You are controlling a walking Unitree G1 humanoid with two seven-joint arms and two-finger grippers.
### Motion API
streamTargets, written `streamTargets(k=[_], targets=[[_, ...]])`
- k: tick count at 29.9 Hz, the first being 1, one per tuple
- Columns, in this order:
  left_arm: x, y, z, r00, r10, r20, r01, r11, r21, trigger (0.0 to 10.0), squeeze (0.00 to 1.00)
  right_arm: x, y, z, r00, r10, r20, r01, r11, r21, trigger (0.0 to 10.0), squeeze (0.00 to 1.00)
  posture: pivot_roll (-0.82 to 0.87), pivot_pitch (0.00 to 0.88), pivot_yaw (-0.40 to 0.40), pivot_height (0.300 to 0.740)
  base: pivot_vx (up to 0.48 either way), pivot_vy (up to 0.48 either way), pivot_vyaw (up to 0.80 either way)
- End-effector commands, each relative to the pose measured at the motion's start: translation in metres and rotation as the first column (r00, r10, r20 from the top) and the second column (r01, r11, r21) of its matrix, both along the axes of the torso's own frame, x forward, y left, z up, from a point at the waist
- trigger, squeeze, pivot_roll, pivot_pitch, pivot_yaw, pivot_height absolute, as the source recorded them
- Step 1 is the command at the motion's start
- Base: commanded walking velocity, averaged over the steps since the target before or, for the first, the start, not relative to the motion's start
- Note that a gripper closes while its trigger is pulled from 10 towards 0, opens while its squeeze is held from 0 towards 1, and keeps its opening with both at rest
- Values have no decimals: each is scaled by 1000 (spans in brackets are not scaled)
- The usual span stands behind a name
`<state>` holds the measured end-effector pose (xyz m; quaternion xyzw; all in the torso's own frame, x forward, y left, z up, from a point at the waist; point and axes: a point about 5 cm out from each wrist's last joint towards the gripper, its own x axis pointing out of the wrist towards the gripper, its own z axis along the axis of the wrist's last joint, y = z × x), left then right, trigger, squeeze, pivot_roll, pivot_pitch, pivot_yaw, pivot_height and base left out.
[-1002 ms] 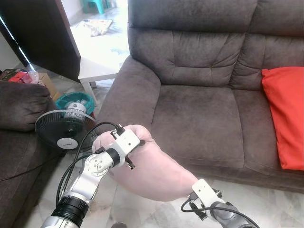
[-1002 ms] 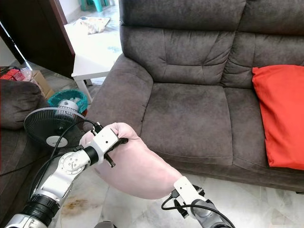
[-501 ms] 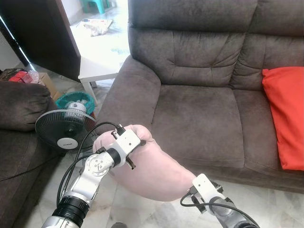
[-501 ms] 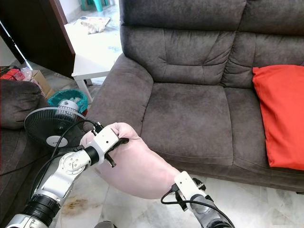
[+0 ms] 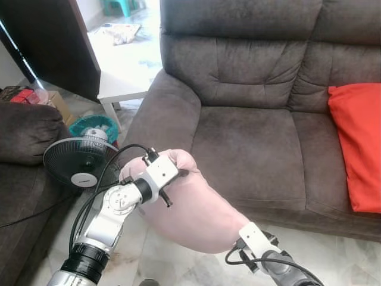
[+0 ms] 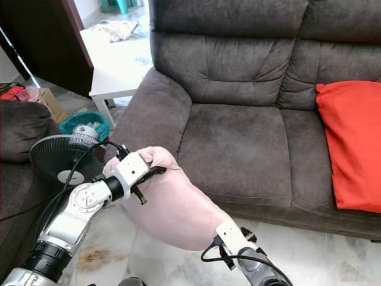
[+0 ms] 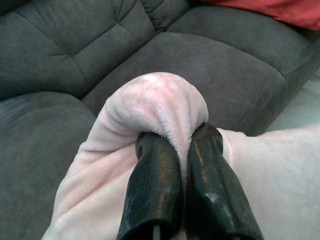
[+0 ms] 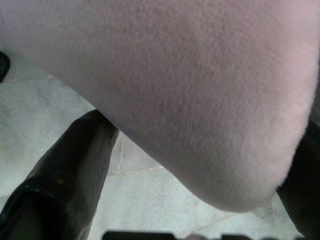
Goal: Move the pillow to the sofa from floor
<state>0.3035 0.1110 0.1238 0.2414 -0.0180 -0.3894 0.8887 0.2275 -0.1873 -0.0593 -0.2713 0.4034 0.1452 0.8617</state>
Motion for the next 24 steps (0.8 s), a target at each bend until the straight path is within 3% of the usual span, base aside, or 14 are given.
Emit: streamTargets(k=[1, 8, 9, 10, 11, 24], targets=[[-2, -6, 18, 996, -44, 75, 46, 999, -19, 10000, 0, -2, 1, -1, 1000, 1, 3, -1, 1000, 5, 10000, 0, 206, 73, -1, 740, 0, 0, 0], [-3, -6, 12, 997, -48, 61, 47, 999, 13, 10000, 0, -3, -1, -1, 1000, -27, 8, 27, 999, 33, 10000, 0, 199, 72, -1, 740, 0, 0, 0], [-3, -6, 12, 997, -48, 60, 47, 999, 14, 10000, 0, -3, -1, -1, 1000, -25, 7, 24, 999, 33, 8078, 0, 199, 73, -1, 740, 0, 0, 0], [-3, -6, 12, 997, -48, 59, 47, 999, 15, 10000, 0, -3, -1, -1, 1000, -23, 6, 23, 999, 34, 8078, 0, 199, 73, -1, 740, 0, 0, 0], [-3, -6, 12, 997, -47, 58, 46, 999, 16, 10000, 0, -2, 0, -1, 1000, -23, 2, 23, 999, 41, 0, 0, 199, 72, -1, 740, 0, 0, 0], [-1, -6, 13, 997, -39, 64, 38, 999, 22, 10000, 0, -7, 9, -5, 999, 29, -25, -28, 998, 49, 0, 0, 202, 71, -2, 740, 0, 0, 0]])
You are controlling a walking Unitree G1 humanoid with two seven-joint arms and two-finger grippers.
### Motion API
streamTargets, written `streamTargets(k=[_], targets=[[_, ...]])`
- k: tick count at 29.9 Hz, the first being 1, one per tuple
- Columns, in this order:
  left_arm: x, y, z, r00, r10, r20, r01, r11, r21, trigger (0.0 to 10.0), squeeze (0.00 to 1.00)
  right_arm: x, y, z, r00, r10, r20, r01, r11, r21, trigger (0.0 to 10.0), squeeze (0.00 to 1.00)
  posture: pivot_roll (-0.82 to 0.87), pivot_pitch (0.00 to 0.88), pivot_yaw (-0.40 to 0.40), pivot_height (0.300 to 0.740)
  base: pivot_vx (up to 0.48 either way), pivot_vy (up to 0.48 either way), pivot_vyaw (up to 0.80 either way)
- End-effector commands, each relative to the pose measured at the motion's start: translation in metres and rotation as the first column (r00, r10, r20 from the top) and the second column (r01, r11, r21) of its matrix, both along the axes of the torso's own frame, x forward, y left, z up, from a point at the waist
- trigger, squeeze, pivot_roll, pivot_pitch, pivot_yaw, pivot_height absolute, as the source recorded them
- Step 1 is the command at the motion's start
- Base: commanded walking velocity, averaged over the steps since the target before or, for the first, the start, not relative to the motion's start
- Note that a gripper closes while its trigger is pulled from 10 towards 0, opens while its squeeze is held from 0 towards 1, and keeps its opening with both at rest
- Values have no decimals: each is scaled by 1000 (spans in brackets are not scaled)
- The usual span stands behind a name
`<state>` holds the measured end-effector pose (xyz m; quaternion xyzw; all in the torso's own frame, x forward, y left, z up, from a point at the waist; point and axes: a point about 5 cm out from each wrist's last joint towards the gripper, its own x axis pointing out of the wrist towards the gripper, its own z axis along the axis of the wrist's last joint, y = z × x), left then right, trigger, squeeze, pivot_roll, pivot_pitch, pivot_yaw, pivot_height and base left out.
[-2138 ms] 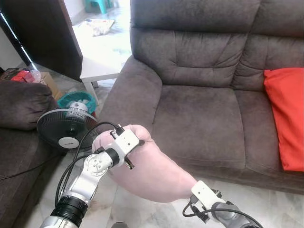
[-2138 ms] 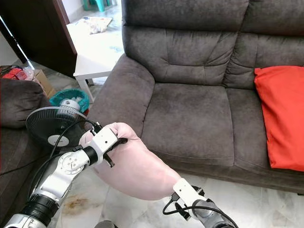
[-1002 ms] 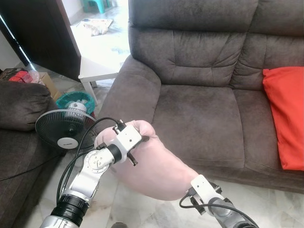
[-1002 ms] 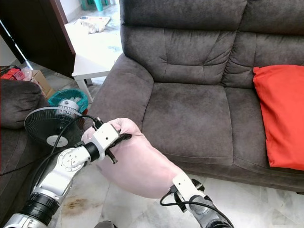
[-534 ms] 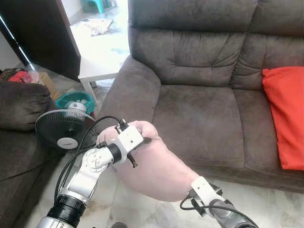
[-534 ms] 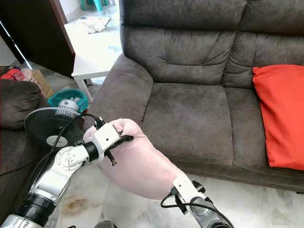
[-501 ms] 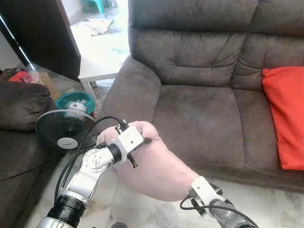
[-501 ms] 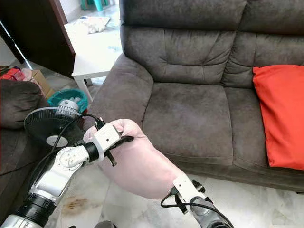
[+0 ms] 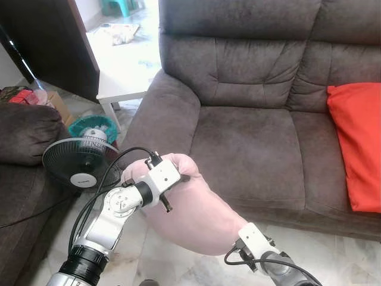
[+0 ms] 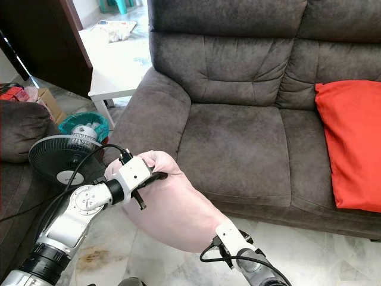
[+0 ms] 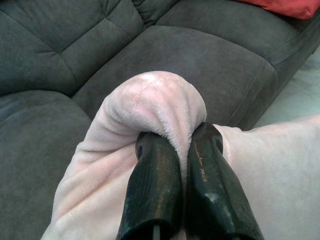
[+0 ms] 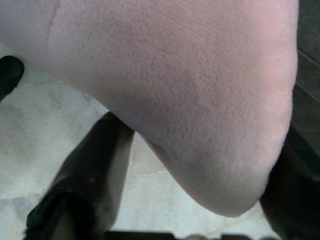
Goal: Move the pillow to the sofa from floor
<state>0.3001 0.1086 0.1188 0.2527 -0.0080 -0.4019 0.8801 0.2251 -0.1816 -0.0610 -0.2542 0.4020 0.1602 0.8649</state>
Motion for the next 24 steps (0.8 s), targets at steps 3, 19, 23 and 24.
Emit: streamTargets(k=[3, 19, 23, 24], targets=[[1, -3, 15, 997, -21, 78, 21, 1000, 6, 10000, 0, -4, 3, -3, 1000, 20, -17, -20, 1000, 4, 0, 0, 199, 71, -2, 740, 0, 0, 0], [3, -1, 8, 996, 2, 86, -5, 999, 41, 10000, 0, 6, 15, 3, 1000, 17, 10, -17, 999, 43, 0, 0, 191, 71, 3, 740, 0, 0, 0], [2, -2, 5, 997, 0, 82, -4, 999, 51, 10000, 0, 8, 16, 3, 1000, 17, 13, -18, 999, 44, 0, 0, 190, 69, 3, 740, 0, 0, 0], [2, -2, 5, 997, 0, 81, -4, 998, 55, 10000, 0, 8, 15, 4, 1000, 16, 15, -17, 999, 46, 0, 0, 189, 69, 3, 740, 0, 0, 0]])
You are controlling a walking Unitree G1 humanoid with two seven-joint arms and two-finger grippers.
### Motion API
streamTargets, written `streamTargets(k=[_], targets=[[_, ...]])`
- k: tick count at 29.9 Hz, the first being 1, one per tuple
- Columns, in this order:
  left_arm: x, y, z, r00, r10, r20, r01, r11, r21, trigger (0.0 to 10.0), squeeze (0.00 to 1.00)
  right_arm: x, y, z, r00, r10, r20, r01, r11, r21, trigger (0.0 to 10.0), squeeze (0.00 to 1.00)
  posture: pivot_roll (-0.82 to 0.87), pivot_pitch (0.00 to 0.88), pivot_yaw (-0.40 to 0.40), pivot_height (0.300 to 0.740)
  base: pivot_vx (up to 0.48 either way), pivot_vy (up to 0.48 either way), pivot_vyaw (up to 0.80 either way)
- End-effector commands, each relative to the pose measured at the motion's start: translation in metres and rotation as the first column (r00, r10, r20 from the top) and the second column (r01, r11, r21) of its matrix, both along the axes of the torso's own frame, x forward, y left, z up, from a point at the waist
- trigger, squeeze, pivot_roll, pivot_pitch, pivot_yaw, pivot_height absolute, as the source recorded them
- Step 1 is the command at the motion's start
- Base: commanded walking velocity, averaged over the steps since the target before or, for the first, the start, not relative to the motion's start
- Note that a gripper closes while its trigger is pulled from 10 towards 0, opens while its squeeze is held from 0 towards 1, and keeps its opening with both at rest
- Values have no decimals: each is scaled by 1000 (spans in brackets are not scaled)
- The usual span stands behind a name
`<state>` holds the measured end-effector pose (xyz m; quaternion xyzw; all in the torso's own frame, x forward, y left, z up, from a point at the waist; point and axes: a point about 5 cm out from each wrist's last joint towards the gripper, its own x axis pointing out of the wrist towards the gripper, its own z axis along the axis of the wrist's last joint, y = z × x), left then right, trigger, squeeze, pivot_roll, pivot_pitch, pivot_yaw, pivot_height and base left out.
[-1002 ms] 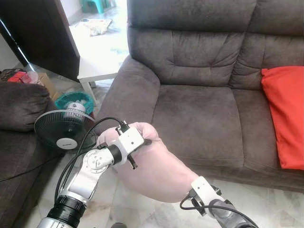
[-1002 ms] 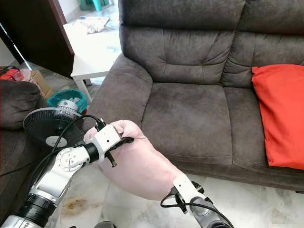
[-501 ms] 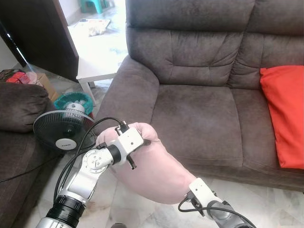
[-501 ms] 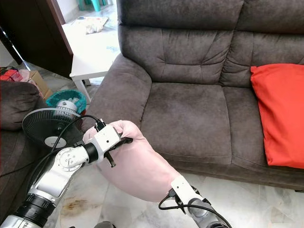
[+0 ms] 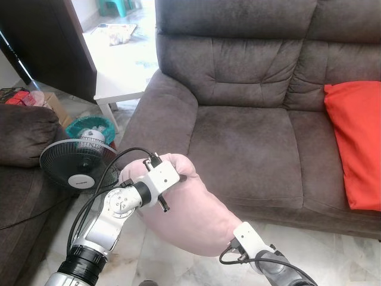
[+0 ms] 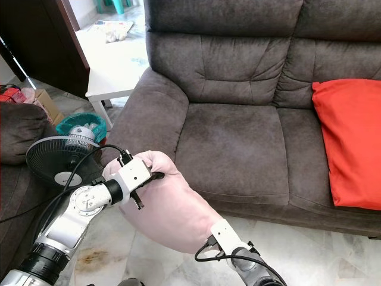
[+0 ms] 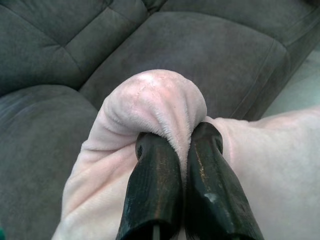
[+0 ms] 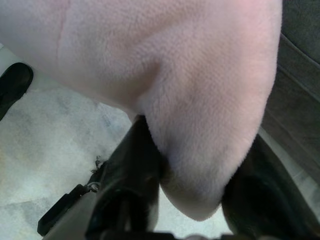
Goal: Move the pillow to the sofa from floor
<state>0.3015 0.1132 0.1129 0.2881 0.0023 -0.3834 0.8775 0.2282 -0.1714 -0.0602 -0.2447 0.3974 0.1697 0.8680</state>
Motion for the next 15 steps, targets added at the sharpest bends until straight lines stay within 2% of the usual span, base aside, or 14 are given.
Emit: streamTargets(k=[1, 4, 6, 7, 8, 9, 10, 12, 14, 15], targets=[[1, -7, 10, 998, -36, 60, 37, 999, -11, 10000, 0, 5, 5, 3, 1000, 5, 14, -5, 1000, 21, 0, 0, 189, 69, 3, 740, 0, 0, 0], [2, -4, 5, 998, -11, 55, 10, 1000, 17, 10000, 0, 13, 3, 8, 999, -5, 42, 4, 1000, 23, 0, 0, 182, 67, 6, 740, 0, 0, 0], [7, 2, -3, 997, 60, 46, -62, 997, 39, 10000, 0, 22, -1, 15, 992, -92, 85, 86, 994, 75, 0, 0, 173, 62, 12, 740, 0, 0, 0], [7, 2, -3, 997, 60, 46, -62, 997, 39, 10000, 0, 22, -1, 15, 992, -92, 85, 86, 994, 75, 0, 0, 173, 62, 12, 740, 0, 0, 0], [9, 4, -6, 994, 97, 42, -98, 995, 21, 10000, 0, 25, -3, 18, 986, -130, 101, 119, 987, 104, 0, 0, 171, 62, 12, 740, 0, 0, 0], [12, 8, -8, 984, 174, 45, -174, 985, -18, 10000, 0, 30, -9, 23, 973, -192, 129, 172, 973, 153, 0, 0, 168, 61, 14, 740, 0, 0, 0], [12, 8, -8, 984, 174, 45, -174, 985, -18, 10000, 0, 30, -9, 23, 973, -192, 129, 172, 973, 153, 0, 0, 168, 61, 14, 740, 0, 0, 0], [16, 13, -14, 954, 298, 23, -295, 951, -86, 10000, 0, 34, -23, 31, 941, -286, 179, 241, 942, 234, 0, 0, 159, 60, 13, 740, 0, 0, 0], [15, 16, -18, 938, 347, 3, -344, 933, -109, 10000, 0, 32, -35, 33, 922, -332, 201, 274, 923, 269, 0, 0, 156, 61, 12, 740, 0, 0, 0], [14, 20, -23, 920, 393, -7, -390, 912, -127, 10000, 0, 29, -52, 37, 895, -383, 229, 309, 902, 302, 0, 0, 151, 60, 10, 740, 0, 0, 0]])
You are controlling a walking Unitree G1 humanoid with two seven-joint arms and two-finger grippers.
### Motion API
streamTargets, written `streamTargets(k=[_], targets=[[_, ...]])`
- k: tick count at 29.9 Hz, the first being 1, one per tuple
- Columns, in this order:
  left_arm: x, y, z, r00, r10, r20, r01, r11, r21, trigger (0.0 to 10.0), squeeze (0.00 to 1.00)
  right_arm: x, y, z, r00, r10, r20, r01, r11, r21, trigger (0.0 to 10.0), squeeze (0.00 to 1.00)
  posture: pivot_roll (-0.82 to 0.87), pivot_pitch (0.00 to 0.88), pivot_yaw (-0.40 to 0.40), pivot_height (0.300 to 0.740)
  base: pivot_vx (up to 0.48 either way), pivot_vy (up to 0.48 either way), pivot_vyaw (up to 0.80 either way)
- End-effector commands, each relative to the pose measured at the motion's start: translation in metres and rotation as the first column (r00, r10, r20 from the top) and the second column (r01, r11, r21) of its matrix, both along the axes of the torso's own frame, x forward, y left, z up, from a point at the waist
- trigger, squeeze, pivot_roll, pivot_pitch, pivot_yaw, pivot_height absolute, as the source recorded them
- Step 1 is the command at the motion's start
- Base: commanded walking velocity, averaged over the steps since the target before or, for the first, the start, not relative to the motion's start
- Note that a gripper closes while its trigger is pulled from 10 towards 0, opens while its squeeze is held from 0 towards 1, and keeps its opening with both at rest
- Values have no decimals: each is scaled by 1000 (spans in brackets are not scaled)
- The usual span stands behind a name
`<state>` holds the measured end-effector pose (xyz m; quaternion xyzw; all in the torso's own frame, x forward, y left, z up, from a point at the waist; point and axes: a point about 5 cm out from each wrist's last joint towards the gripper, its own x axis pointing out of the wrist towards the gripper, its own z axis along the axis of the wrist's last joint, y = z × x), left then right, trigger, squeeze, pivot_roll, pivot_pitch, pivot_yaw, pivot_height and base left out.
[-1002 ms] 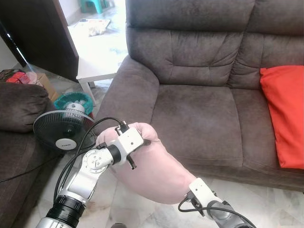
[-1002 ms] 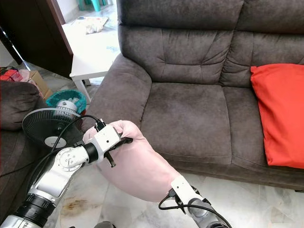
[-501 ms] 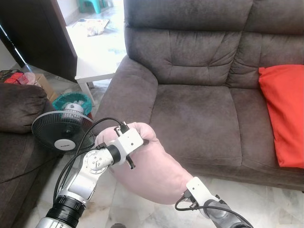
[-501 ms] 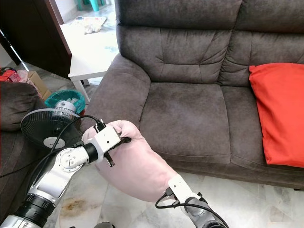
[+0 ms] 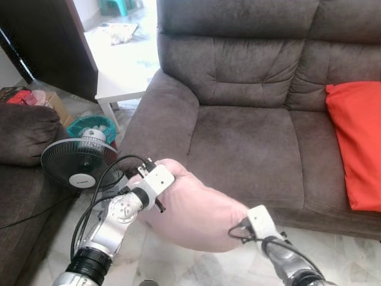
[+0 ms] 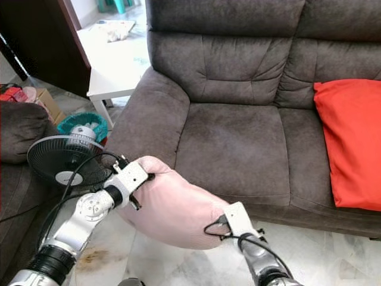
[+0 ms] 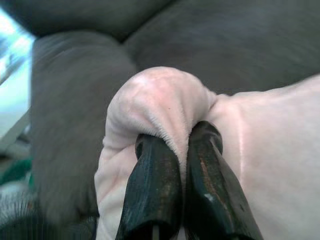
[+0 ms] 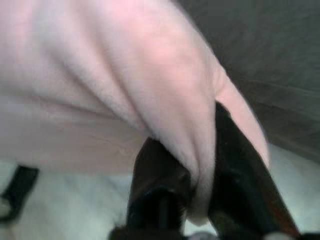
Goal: Move the pillow to the sofa from floor
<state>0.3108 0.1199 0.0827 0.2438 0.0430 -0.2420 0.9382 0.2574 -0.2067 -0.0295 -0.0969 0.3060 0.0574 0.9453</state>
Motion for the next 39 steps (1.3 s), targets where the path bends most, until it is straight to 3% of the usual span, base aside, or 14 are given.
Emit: streamTargets(k=[1, 5, 6, 8, 9, 11, 18, 23, 27, 30, 39], targets=[[4, 15, 6, 993, 106, 43, -104, 993, -48, 10000, 0, -1, -21, 8, 993, -92, 74, 89, 995, 38, 0, 0, 149, 60, 10, 740, 0, 0, 0], [3, 19, 5, 985, 161, 54, -156, 984, -85, 10000, 0, 1, -28, 13, 980, -156, 127, 143, 984, 104, 0, 0, 142, 61, 10, 740, 0, 0, 0], [3, 19, 5, 983, 172, 59, -165, 981, -101, 10000, 0, 3, -27, 16, 975, -162, 153, 143, 982, 125, 6510, 0, 135, 64, 9, 740, 0, 0, 0], [3, 19, 6, 982, 177, 62, -169, 979, -111, 10000, 0, 5, -26, 18, 972, -163, 170, 140, 981, 137, 6510, 0, 135, 64, 9, 740, 0, 0, 0], [2, 19, 6, 980, 186, 67, -176, 976, -126, 10000, 0, 9, -23, 22, 965, -165, 202, 134, 978, 160, 10000, 0, 126, 65, 8, 740, 0, 0, 0], [2, 14, 3, 973, 219, 72, -204, 964, -171, 10000, 0, 21, -10, 37, 933, -174, 313, 106, 969, 222, 10000, 0, 110, 63, 3, 740, 0, 0, 0], [2, 1, 14, 942, 297, 158, -252, 934, -252, 10000, 0, 34, 8, 62, 861, -174, 477, 44, 962, 271, 10000, 0, 98, 70, -6, 740, 0, 0, 0], [-2, -8, 29, 928, 267, 260, -206, 949, -241, 10000, 0, 41, 14, 83, 804, -194, 562, 36, 959, 280, 10000, 0, 96, 66, -2, 740, 0, 0, 0], [0, 1, 43, 886, 324, 331, -242, 933, -266, 10000, 0, 36, 15, 104, 747, -204, 633, 43, 965, 260, 10000, 0, 93, 59, 12, 740, 0, 0, 0], [-2, -7, 47, 890, 275, 365, -191, 949, -250, 10000, 0, 31, 13, 118, 711, -192, 676, 33, 970, 241, 10000, 0, 98, 56, 13, 740, 0, 0, 0], [-5, -10, 58, 872, 273, 407, -175, 949, -262, 10000, 0, 18, 27, 146, 669, -219, 710, 27, 962, 271, 10000, 0, 90, 44, 13, 740, 0, 0, 0]])
